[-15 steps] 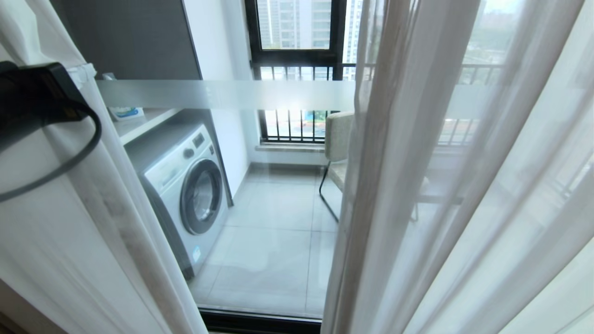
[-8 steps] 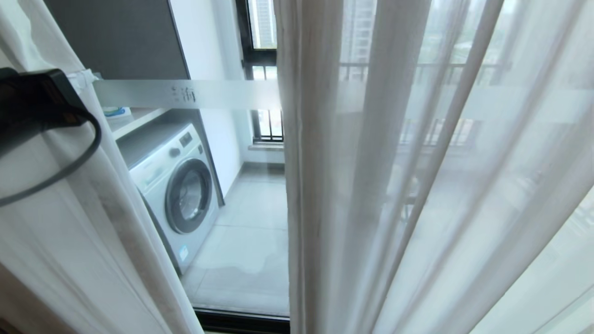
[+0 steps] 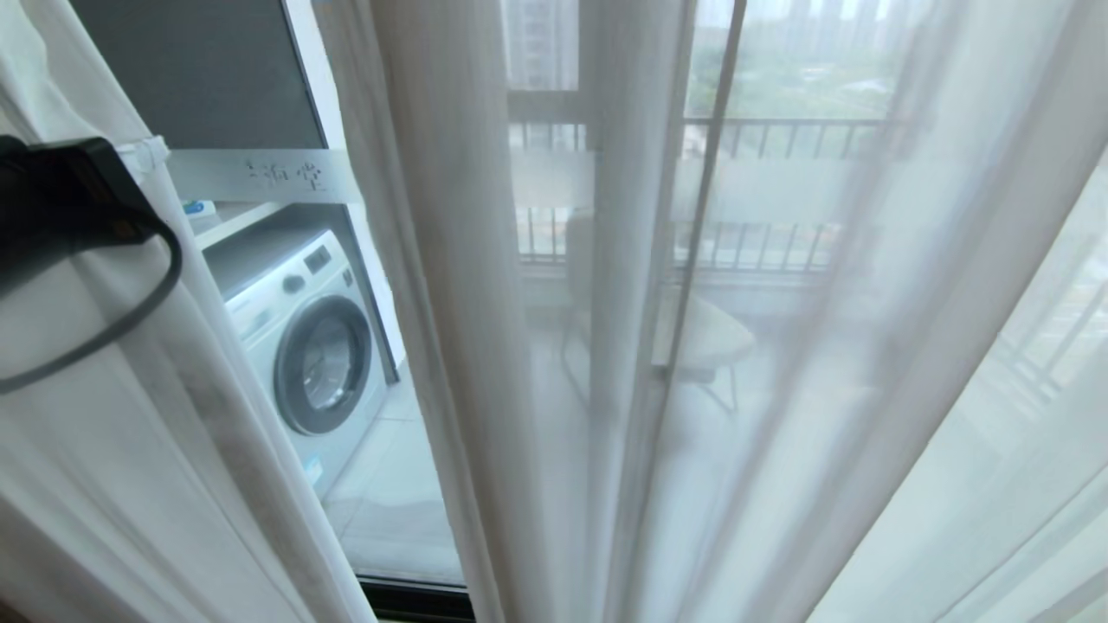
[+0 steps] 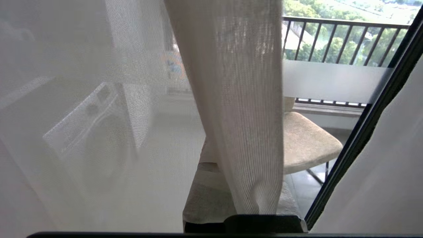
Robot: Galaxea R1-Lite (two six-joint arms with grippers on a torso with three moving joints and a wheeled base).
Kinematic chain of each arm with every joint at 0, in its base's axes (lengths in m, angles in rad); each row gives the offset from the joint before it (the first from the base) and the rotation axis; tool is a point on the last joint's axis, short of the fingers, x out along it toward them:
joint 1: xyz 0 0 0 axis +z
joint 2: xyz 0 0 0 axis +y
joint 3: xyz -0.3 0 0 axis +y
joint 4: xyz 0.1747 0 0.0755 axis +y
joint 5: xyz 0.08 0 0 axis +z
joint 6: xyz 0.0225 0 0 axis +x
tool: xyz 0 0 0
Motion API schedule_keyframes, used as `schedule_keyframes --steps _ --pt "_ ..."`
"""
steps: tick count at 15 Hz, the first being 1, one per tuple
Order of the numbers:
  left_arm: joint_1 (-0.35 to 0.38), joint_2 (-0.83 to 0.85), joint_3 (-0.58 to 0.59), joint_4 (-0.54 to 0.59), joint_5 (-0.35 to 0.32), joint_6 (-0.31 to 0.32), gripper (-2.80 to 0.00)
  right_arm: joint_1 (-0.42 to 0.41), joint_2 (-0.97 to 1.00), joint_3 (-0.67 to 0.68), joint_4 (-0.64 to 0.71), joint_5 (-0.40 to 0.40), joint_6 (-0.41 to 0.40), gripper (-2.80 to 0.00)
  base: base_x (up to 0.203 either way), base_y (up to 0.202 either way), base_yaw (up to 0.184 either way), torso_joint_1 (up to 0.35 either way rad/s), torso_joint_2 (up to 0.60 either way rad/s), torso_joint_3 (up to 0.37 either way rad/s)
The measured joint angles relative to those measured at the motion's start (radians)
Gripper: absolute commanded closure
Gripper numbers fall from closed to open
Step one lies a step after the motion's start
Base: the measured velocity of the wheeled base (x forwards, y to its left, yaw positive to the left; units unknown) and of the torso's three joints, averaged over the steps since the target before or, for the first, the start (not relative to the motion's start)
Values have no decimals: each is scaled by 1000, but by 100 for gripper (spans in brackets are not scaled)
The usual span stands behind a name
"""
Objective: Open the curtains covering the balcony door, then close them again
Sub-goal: Close the inner curtains on both sides
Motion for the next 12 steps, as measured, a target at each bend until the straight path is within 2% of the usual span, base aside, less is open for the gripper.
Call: schedule_keyframes --steps 12 --pt "1 -22 32 1 -3 0 0 0 0 0 0 0 0 0 0 -191 0 2 2 2"
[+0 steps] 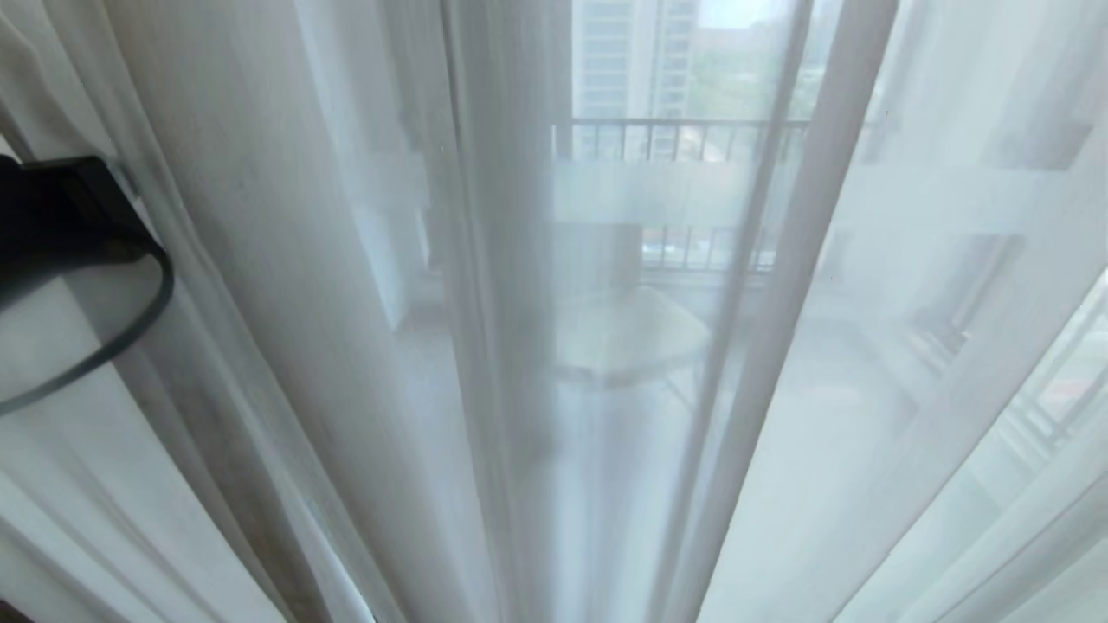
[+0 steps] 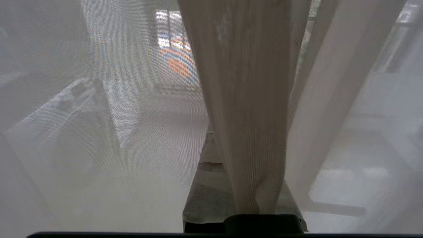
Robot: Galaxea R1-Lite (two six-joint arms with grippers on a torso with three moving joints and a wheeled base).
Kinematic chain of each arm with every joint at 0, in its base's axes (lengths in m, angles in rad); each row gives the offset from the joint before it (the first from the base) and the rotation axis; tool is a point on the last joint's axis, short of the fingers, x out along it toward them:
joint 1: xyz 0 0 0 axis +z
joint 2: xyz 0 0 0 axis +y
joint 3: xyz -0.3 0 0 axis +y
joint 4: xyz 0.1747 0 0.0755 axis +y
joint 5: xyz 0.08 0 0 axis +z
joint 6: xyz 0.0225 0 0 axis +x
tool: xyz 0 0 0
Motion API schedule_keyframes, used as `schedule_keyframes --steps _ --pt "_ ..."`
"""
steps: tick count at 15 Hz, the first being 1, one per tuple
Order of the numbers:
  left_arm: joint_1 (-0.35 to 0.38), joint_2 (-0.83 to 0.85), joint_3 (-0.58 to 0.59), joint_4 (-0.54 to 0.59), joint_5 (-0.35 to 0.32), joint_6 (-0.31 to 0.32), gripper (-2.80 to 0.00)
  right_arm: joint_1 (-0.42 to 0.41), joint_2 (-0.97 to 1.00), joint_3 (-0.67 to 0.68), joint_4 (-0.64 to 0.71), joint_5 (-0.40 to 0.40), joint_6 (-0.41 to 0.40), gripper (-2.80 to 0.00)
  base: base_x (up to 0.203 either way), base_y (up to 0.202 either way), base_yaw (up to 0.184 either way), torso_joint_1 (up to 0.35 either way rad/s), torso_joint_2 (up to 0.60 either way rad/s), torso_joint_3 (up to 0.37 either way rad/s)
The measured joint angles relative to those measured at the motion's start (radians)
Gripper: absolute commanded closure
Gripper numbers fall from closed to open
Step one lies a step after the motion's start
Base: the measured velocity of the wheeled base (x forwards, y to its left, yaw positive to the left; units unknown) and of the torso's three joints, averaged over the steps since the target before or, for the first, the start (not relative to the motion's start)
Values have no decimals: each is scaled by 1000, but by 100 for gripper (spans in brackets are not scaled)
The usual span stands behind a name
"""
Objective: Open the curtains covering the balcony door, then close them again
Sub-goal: Close the inner curtains on both sides
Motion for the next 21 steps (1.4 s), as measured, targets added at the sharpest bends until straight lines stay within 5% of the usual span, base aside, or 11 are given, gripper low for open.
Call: schedule_keyframes --steps 21 --pt "-9 2 -7 -2 -6 0 0 0 0 0 0 0 0 0 0 -173 -1 1 3 2"
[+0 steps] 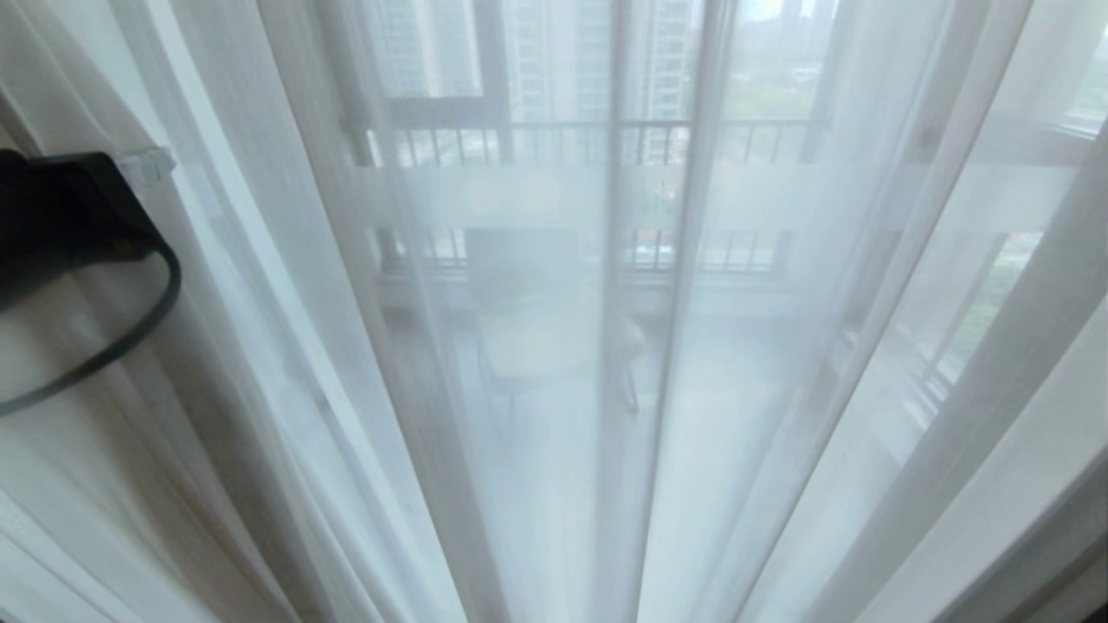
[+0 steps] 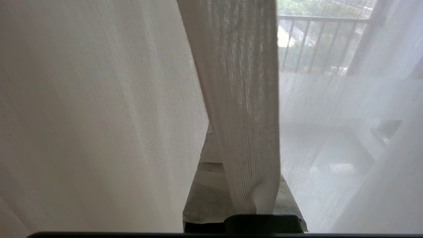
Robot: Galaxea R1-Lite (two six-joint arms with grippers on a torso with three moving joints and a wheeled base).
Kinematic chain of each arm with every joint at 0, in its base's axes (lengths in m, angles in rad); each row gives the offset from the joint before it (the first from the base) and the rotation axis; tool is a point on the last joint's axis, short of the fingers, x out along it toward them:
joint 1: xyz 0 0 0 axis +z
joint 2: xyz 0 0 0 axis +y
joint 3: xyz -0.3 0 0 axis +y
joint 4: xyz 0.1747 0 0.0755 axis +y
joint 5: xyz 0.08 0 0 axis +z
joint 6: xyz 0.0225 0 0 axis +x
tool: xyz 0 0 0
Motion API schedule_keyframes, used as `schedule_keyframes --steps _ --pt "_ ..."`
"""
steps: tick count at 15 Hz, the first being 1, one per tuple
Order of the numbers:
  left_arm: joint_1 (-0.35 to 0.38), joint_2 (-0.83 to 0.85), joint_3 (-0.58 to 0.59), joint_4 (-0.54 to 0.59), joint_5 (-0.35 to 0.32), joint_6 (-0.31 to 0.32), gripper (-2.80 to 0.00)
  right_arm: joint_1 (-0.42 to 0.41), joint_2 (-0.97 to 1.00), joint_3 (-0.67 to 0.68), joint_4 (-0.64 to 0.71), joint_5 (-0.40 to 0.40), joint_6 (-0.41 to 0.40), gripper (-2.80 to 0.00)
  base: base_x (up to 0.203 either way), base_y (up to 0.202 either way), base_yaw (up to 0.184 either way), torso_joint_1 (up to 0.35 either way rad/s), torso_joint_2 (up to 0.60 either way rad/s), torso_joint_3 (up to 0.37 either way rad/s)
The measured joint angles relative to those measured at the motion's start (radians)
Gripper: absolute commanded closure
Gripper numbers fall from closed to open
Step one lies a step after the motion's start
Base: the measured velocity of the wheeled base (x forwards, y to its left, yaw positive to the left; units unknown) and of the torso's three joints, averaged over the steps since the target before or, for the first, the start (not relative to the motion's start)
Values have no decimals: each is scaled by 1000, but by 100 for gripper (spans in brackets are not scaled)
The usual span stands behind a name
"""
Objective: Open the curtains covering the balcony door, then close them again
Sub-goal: Close the inner curtains on both sides
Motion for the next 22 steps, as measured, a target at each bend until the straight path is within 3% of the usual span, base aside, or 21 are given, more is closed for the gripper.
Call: schedule_keyframes --steps 8,11,14,19,22 --pt "-5 -2 -6 -3 -1 0 0 -1 0 0 0 0 0 0 0 0 0 0 0 0" --pt "-48 -2 -25 0 0 0 0 0 0 0 0 0 0 0 0 0 0 0 0 0" --pt "-152 -1 -46 1 1 0 0 0 0 0 0 0 0 0 0 0 0 0 0 0" --pt "-393 47 -73 0 2 0 0 0 0 0 0 0 0 0 0 0 0 0 0 0" --pt "-475 98 -109 -1 2 0 0 0 0 0 0 0 0 0 0 0 0 0 0 0"
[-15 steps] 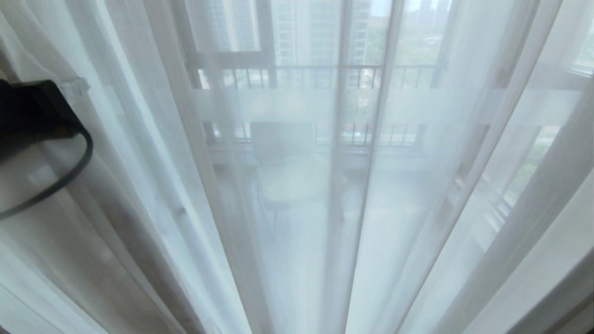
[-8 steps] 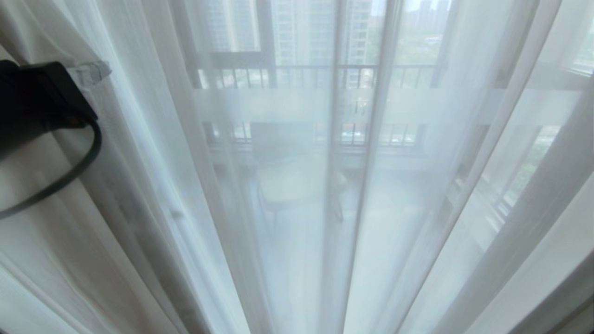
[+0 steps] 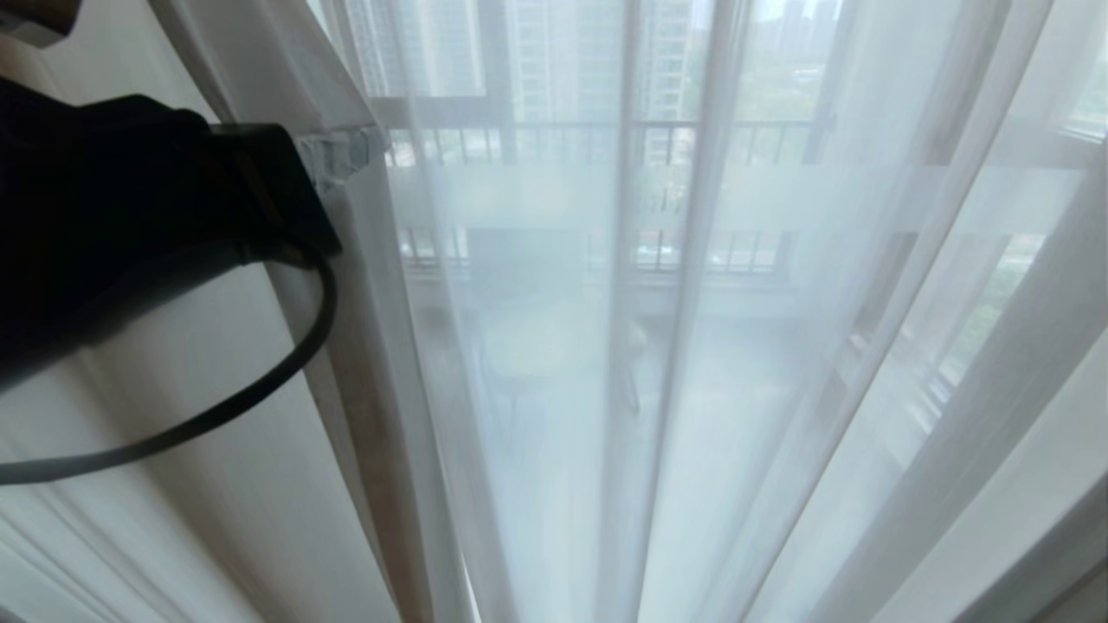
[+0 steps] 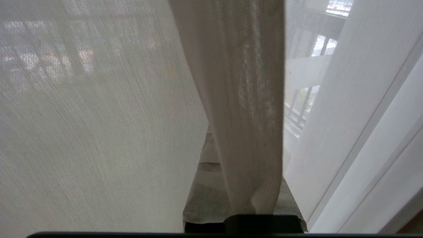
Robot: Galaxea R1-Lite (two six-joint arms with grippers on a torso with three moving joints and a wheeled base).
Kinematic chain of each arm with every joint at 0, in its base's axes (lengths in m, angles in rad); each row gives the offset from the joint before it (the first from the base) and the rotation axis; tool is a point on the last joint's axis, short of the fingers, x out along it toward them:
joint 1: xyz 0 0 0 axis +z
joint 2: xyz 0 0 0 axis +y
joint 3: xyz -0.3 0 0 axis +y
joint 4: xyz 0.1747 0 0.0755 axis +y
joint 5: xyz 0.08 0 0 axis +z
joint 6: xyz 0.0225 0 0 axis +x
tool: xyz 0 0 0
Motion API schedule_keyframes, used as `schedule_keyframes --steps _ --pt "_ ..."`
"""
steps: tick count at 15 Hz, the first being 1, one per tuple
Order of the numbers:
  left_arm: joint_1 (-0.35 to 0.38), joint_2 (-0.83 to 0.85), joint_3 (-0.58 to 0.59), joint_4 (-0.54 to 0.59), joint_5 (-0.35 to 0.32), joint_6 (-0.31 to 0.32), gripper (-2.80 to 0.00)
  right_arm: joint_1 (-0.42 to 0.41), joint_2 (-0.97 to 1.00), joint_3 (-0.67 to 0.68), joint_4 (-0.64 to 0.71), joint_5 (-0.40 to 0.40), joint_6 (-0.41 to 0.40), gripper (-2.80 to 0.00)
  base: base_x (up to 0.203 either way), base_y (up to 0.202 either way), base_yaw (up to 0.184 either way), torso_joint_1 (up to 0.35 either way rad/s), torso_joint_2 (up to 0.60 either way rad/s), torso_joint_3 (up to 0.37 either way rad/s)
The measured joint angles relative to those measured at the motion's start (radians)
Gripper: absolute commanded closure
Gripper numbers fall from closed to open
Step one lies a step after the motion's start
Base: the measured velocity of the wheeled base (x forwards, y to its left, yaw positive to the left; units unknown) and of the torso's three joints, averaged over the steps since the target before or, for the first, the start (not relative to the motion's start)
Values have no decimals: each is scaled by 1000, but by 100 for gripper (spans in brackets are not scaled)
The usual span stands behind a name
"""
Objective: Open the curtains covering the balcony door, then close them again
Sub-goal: Close the inner curtains on both sides
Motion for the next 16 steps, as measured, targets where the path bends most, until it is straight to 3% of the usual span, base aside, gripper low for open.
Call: schedule_keyframes --steps 4,9,13,16 --pt "-14 19 -8 -8 15 0 0 0 0 0 0 0 0 0 0 0 0 0 0 0" --pt "57 -27 -4 -2 88 0 0 0 0 0 0 0 0 0 0 0 0 0 0 0" --pt "188 -115 32 4 113 0 0 0 0 0 0 0 0 0 0 0 0 0 0 0" --pt "340 -185 72 14 115 -3 0 0 0 0 0 0 0 0 0 0 0 0 0 0"
